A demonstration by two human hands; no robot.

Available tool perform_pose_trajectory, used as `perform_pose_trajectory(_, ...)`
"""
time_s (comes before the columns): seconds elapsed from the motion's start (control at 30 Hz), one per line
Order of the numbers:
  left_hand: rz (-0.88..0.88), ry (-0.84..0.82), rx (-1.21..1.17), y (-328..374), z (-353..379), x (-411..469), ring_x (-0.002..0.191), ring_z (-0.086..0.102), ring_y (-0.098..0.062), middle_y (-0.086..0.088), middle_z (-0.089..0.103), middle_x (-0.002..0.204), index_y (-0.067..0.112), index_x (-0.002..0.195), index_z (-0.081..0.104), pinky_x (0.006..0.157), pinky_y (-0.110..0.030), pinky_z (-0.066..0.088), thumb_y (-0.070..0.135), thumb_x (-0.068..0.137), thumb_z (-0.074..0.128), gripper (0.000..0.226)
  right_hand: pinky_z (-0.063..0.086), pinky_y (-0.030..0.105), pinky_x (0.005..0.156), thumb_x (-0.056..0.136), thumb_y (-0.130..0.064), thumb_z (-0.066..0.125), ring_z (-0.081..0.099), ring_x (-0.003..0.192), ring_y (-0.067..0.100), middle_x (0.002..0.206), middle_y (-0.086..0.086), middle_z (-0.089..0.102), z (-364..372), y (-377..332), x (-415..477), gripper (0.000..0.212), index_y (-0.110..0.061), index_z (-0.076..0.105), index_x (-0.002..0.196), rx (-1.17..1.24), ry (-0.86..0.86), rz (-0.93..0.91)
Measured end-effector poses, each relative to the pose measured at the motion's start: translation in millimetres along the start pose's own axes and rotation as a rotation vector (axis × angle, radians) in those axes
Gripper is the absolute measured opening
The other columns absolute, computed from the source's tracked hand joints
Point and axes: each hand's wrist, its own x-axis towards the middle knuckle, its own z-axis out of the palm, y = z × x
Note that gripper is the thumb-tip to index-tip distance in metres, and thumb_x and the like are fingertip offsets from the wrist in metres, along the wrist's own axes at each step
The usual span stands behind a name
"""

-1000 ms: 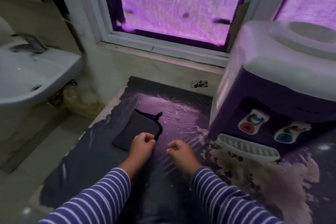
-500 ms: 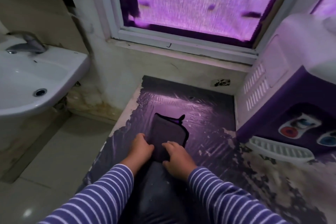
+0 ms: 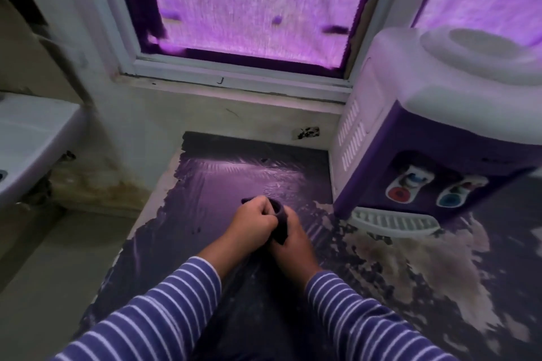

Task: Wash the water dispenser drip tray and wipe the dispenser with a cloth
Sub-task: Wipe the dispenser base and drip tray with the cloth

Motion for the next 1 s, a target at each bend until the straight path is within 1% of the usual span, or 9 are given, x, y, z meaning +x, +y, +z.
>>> perform_pose_trajectory(0.1, 0.051, -0.060, -0.024, 19.7, 32.1, -5.7, 0.060, 0.048, -0.021, -0.003, 0.052, 0.061, 0.019, 0.062, 0.044, 0.057, -0.031, 0.039, -0.001, 0.072, 0.054, 0.025, 0.049, 0.020, 0.081, 0.077, -0.032, 0.059, 0.061, 0.096, -0.005, 0.105, -0.017, 0.066, -32.1, 12.2, -8.3, 0.041, -0.053, 0.049, 0.110, 0.068, 0.071, 0.027)
perform_pose_trajectory(0.2, 0.128, -0.096, -0.039, 37.8, 71.6, -11.1, 0.063, 0.051, -0.020, -0.004, 0.056, 0.067, 0.020, 0.066, 0.049, 0.058, -0.031, 0.041, -0.006, 0.072, 0.054, 0.027, 0.051, 0.033, 0.088, 0.083, -0.024, 0.057, 0.063, 0.099, 0.002, 0.107, -0.010, 0.068, -67.7, 31.1, -16.4, 0.034, -0.039, 0.057, 0.115, 0.145, 0.143, 0.064)
perform_pose_trajectory(0.3, 0.160, -0.108, -0.094, 45.5, 103.7, -11.4, 0.081, 0.059, -0.025, -0.014, 0.064, 0.088, 0.015, 0.078, 0.058, 0.074, -0.036, 0.048, -0.009, 0.074, 0.054, 0.025, 0.049, 0.025, 0.090, 0.082, -0.025, 0.058, 0.063, 0.100, 0.000, 0.107, -0.011, 0.068, -97.3, 46.3, -26.6, 0.031, -0.037, 0.060, 0.111, 0.204, 0.222, 0.083)
perform_pose_trajectory(0.47, 0.078, -0.135, -0.232, 51.4, 168.6, -9.0, 0.066, 0.053, -0.012, -0.005, 0.059, 0.086, 0.012, 0.102, 0.055, 0.059, -0.021, 0.045, -0.008, 0.085, 0.052, 0.026, 0.047, 0.037, 0.097, 0.085, -0.010, 0.061, 0.061, 0.106, 0.011, 0.115, -0.004, 0.067, -156.6, 83.2, -47.2, 0.040, -0.028, 0.058, 0.121, 0.162, 0.291, 0.181)
perform_pose_trajectory(0.63, -0.030, 0.002, -0.290, 42.8, 206.4, 2.7, 0.079, 0.055, -0.019, -0.012, 0.056, 0.097, 0.002, 0.118, 0.047, 0.057, -0.019, 0.047, -0.011, 0.084, 0.050, 0.037, 0.046, 0.038, 0.097, 0.089, -0.019, 0.061, 0.058, 0.110, 0.026, 0.119, 0.007, 0.063, -206.4, 115.2, -61.7, 0.042, -0.015, 0.052, 0.130, 0.168, 0.368, 0.348)
perform_pose_trajectory(0.73, -0.026, 0.056, -0.298, 39.9, 215.5, 11.0, 0.087, 0.061, -0.021, -0.005, 0.059, 0.099, 0.018, 0.113, 0.046, 0.068, -0.029, 0.052, -0.011, 0.081, 0.053, 0.045, 0.046, 0.034, 0.088, 0.091, -0.015, 0.058, 0.059, 0.102, 0.022, 0.112, 0.003, 0.063, -228.7, 128.0, -67.8, 0.035, -0.019, 0.053, 0.125, 0.268, 0.403, 0.389)
perform_pose_trajectory(0.87, -0.033, 0.131, -0.270, 41.2, 220.6, 21.9, 0.098, 0.063, -0.034, -0.016, 0.063, 0.112, 0.027, 0.114, 0.042, 0.084, -0.053, 0.053, 0.001, 0.072, 0.063, 0.054, 0.047, 0.029, 0.072, 0.089, -0.007, 0.056, 0.062, 0.091, 0.023, 0.098, 0.005, 0.066, -248.2, 140.3, -64.2, 0.028, -0.012, 0.058, 0.117, 0.357, 0.507, 0.432)
perform_pose_trajectory(0.93, -0.039, 0.160, -0.219, 43.2, 222.2, 28.7, 0.104, 0.061, -0.033, -0.013, 0.061, 0.119, 0.029, 0.120, 0.039, 0.089, -0.055, 0.051, 0.014, 0.071, 0.069, 0.060, 0.048, 0.027, 0.065, 0.087, -0.005, 0.055, 0.062, 0.086, 0.023, 0.095, 0.005, 0.066, -254.8, 144.1, -59.2, 0.030, -0.012, 0.058, 0.116, 0.369, 0.554, 0.460)
perform_pose_trajectory(1.0, -0.046, 0.194, -0.142, 43.5, 222.2, 36.8, 0.109, 0.058, -0.030, -0.009, 0.058, 0.125, 0.030, 0.126, 0.037, 0.091, -0.054, 0.050, 0.027, 0.069, 0.075, 0.068, 0.053, 0.033, 0.073, 0.085, -0.005, 0.055, 0.063, 0.088, 0.022, 0.100, 0.006, 0.066, -259.4, 145.8, -52.8, 0.037, -0.016, 0.056, 0.120, 0.388, 0.578, 0.489)
